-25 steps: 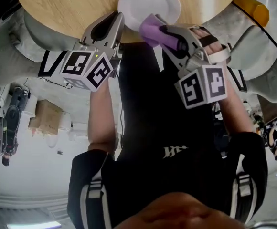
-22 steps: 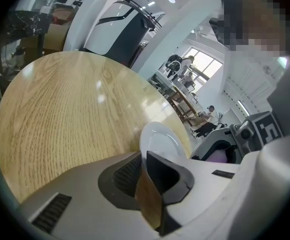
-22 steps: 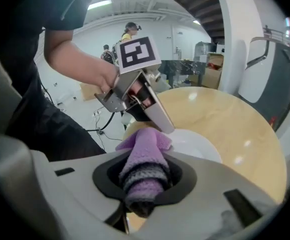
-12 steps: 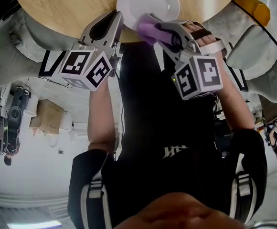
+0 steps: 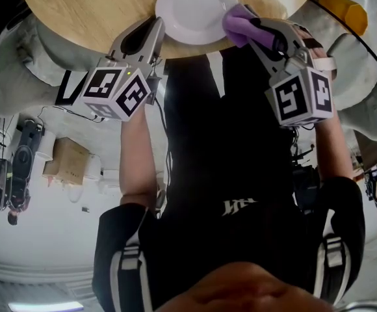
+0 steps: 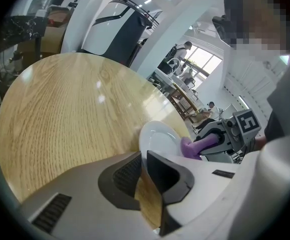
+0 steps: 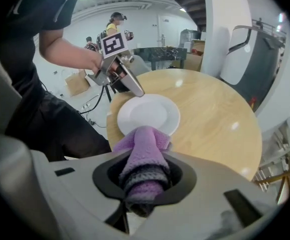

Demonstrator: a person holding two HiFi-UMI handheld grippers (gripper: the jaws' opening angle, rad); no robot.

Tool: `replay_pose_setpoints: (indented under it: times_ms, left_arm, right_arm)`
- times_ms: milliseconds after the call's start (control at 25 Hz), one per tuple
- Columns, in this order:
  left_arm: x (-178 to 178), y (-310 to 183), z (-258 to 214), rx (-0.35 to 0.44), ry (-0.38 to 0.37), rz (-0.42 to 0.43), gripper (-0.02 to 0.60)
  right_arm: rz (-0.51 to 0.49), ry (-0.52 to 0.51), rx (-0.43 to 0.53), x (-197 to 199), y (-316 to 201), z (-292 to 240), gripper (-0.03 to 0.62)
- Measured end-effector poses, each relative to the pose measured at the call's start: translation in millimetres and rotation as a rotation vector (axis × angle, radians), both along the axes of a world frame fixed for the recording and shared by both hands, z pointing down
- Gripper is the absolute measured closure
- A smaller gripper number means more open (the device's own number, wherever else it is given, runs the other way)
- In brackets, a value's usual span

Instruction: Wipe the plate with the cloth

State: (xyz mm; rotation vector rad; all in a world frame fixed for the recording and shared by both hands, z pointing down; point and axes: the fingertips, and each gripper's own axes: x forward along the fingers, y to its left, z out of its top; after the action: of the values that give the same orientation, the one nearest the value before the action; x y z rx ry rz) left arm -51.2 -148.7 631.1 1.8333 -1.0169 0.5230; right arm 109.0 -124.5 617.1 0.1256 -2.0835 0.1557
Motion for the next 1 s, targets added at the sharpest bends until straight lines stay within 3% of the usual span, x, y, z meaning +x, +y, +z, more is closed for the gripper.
replay_pose_setpoints:
  times_ms: [240, 400, 560, 680, 760, 840, 1000]
  left_arm:
    - [-6.2, -0.7, 3.8, 0.009, -0.031, -0.011, 0.537]
    - [-3.9, -1.8, 8.8, 0.022, -0.031, -0.033, 0.532]
    - [-5.3, -16.2, 7.2, 0.123, -0.034, -0.073, 0.531]
    - [-24.0, 4.8, 9.8, 0.199, -0.059, -0.143, 0.52]
    - [-39.4, 15.1, 4.6, 0.248, -0.068, -0.202, 0.526]
    - [-48.8, -6.9, -21.0, 0.342, -0.053, -0.222, 0.551]
    - [-49.6, -14.7, -106.4, 0.477, -0.011, -0.17, 0.568]
  right_arm:
    - [0.101, 0.027, 0.086, 21.0, -22.3, -5.0, 0.5]
    - [0.192, -0.009, 0.132, 48.4, -42.5, -26.4, 0.5]
    - [0.262, -0.076, 0.168, 73.4, -61.2, -51.4, 0.5]
    - [0.317, -0.126, 0.17, 85.9, -54.5, -68.0, 0.5]
    - [0.342, -0.197, 0.194, 90.6, -57.7, -88.2, 0.5]
    - [0.329, -0.331, 0.242, 83.5, -82.7, -126.1, 0.5]
    - [0.285, -0.636, 0.253, 52.1, -82.1, -232.4, 0.5]
